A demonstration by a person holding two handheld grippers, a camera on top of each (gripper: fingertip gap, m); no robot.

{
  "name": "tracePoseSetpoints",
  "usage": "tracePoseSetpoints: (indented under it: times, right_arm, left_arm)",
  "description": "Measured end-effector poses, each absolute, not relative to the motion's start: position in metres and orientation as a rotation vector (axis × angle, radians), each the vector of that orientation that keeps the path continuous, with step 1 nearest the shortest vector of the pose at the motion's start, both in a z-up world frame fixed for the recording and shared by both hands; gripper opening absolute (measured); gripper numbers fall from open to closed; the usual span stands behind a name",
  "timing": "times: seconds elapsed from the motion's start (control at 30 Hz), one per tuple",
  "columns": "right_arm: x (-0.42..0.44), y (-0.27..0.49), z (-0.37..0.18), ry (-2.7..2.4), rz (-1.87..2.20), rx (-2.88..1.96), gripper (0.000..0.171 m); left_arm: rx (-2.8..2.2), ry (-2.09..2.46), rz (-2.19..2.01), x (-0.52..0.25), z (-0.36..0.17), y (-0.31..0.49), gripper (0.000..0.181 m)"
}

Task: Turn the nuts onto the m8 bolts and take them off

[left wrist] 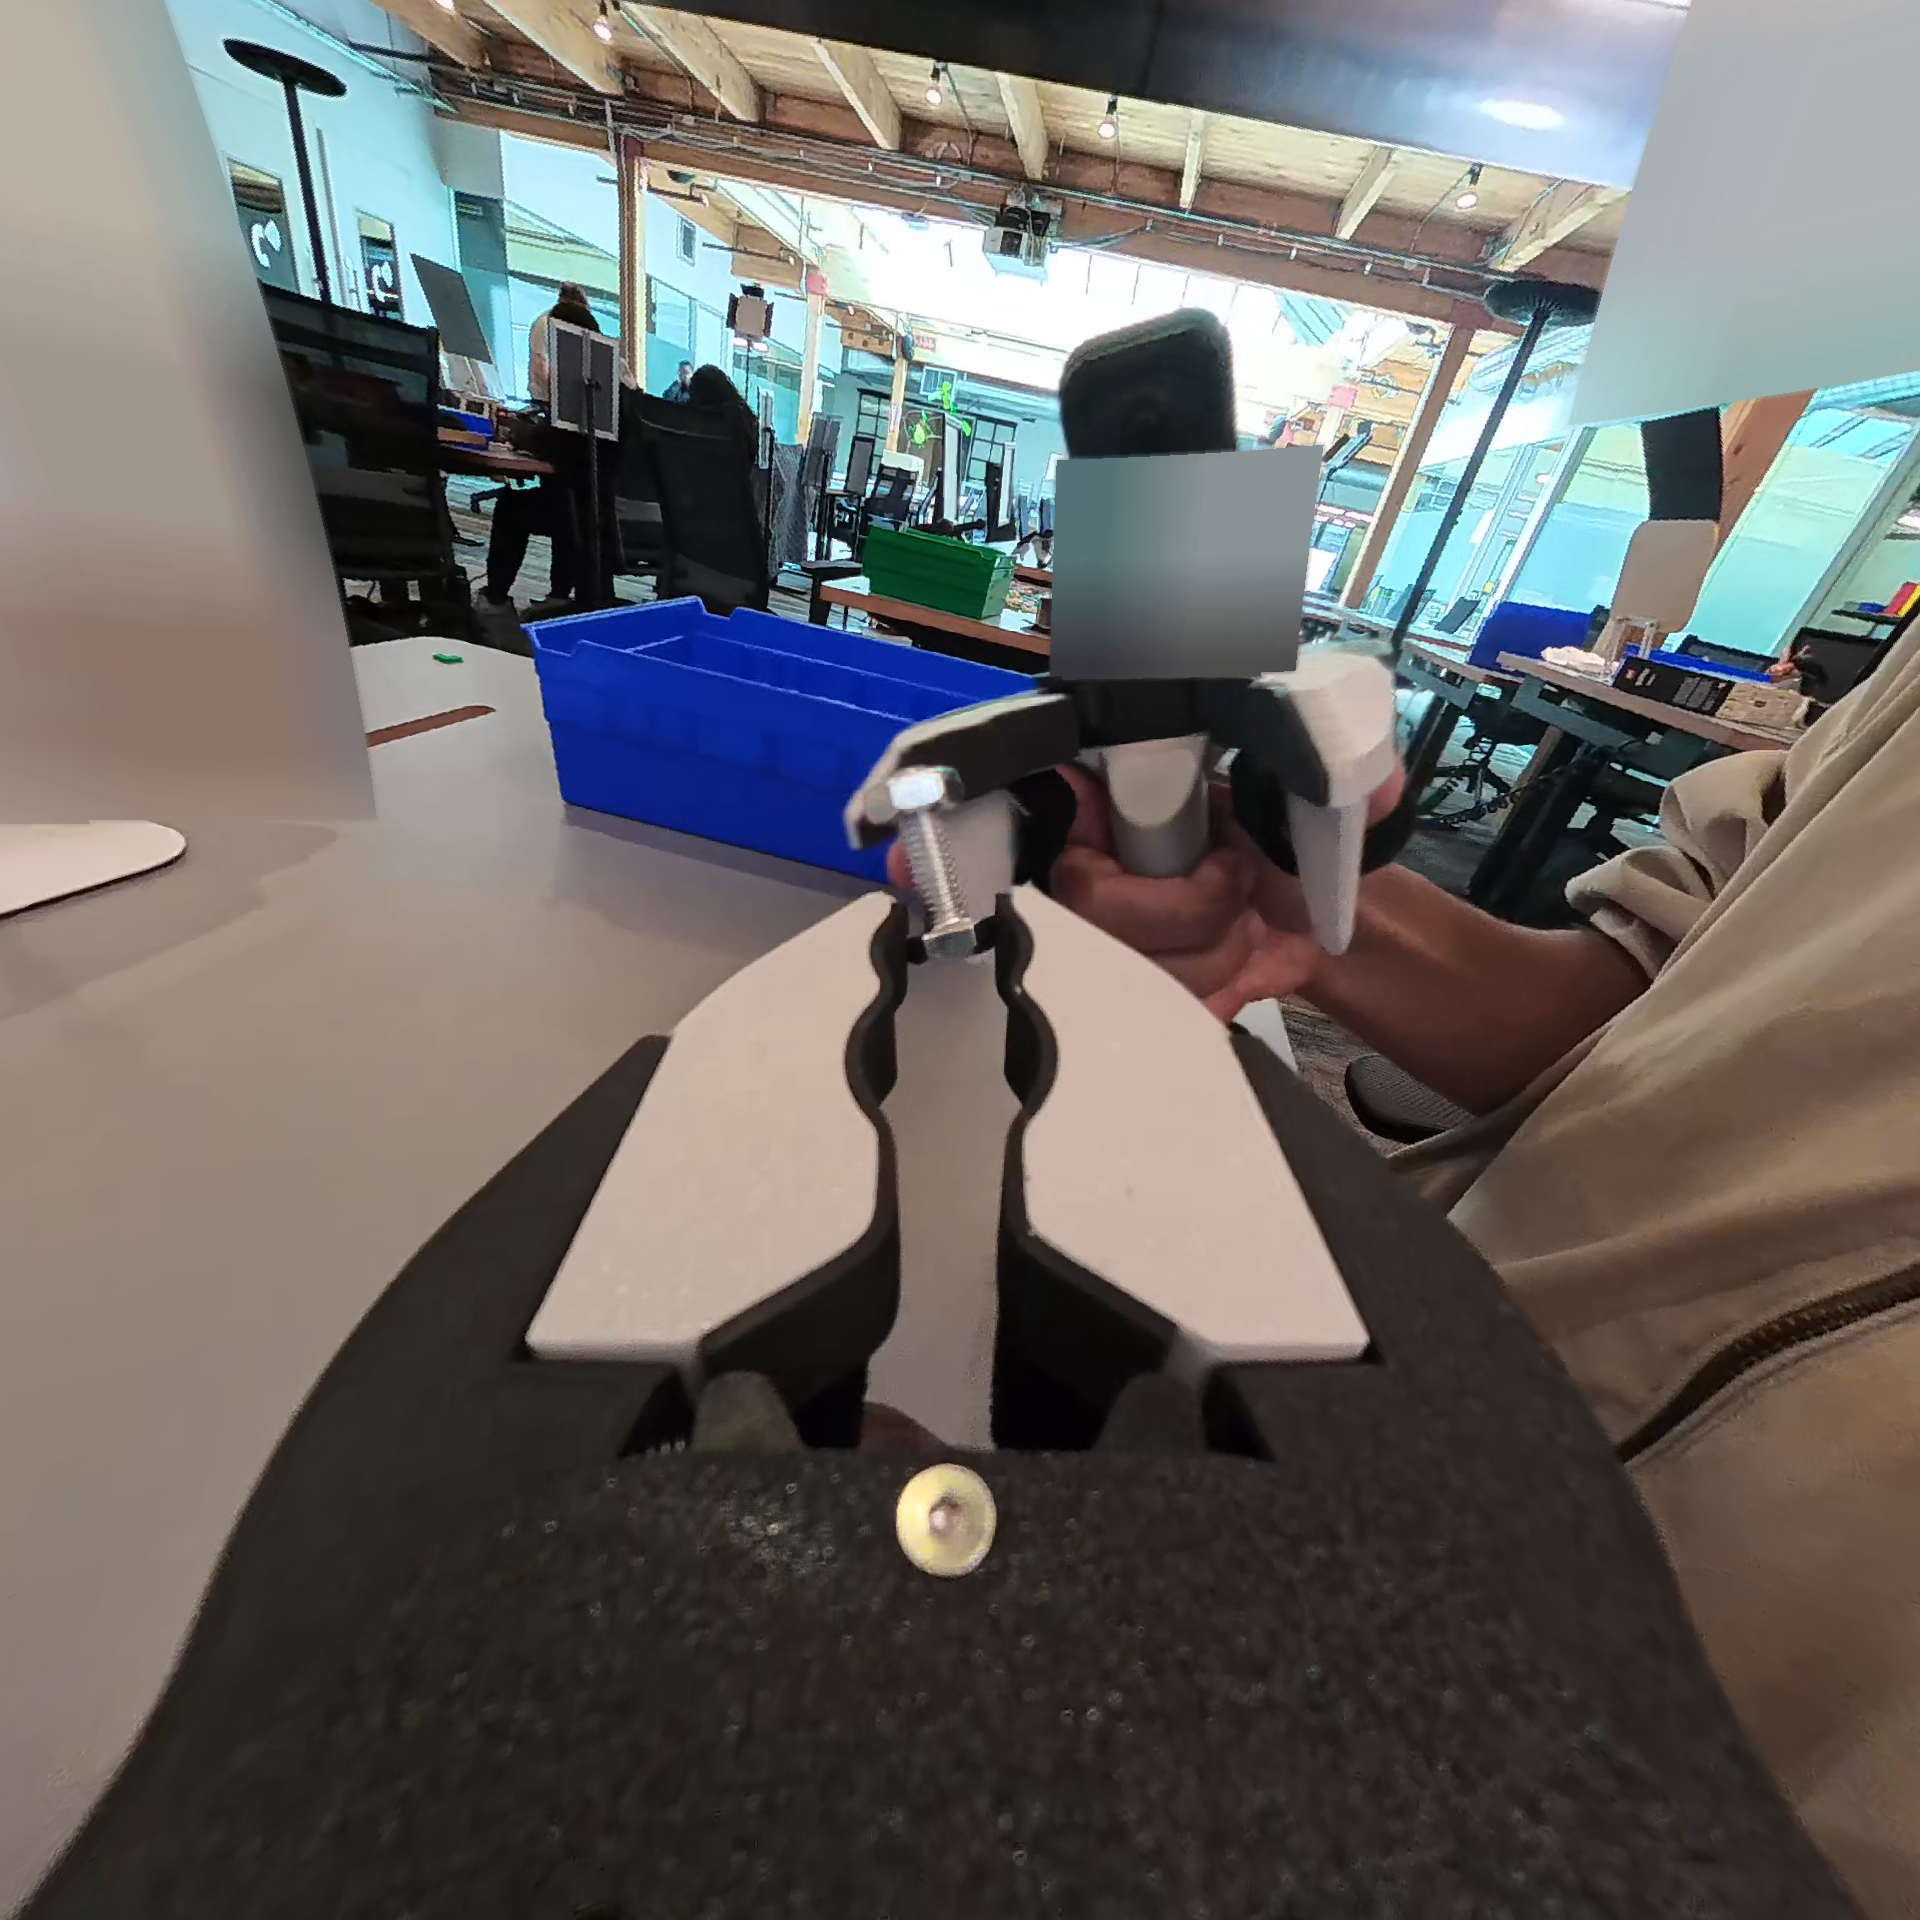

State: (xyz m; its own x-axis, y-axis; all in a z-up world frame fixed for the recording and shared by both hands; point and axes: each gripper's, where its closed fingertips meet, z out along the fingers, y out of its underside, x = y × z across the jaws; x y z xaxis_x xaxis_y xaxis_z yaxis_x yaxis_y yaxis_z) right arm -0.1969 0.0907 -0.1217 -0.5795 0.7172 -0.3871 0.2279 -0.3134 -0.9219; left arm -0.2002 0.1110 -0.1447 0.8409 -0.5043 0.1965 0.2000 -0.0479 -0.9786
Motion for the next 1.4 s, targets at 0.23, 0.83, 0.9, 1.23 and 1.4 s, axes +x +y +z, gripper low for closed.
tracePoseSetpoints:
  times: [0.23, 0.83, 0.9, 1.23, 1.4]
  right_arm:
    - [-0.212, 0.074, -0.118, -1.600, 2.045, -1.163, 0.081]
    - [-0.197, 0.084, -0.113, -1.551, 2.010, -1.183, 0.079]
    - [-0.202, 0.088, -0.112, -1.529, 2.039, -1.203, 0.081]
    - [-0.212, 0.061, -0.109, -1.592, 2.108, -1.151, 0.085]
    - [-0.204, 0.068, -0.110, -1.574, 2.089, -1.171, 0.085]
  left_arm:
    - [-1.517, 0.307, -0.627, -0.183, -0.146, 0.111, 0.016]
    - [-1.509, 0.227, -0.567, -0.210, -0.141, 0.110, 0.016]
    - [-1.505, 0.248, -0.599, -0.204, -0.141, 0.108, 0.016]
    - [-1.505, 0.281, -0.664, -0.190, -0.143, 0.108, 0.016]
    - [-1.501, 0.252, -0.635, -0.200, -0.140, 0.109, 0.016]
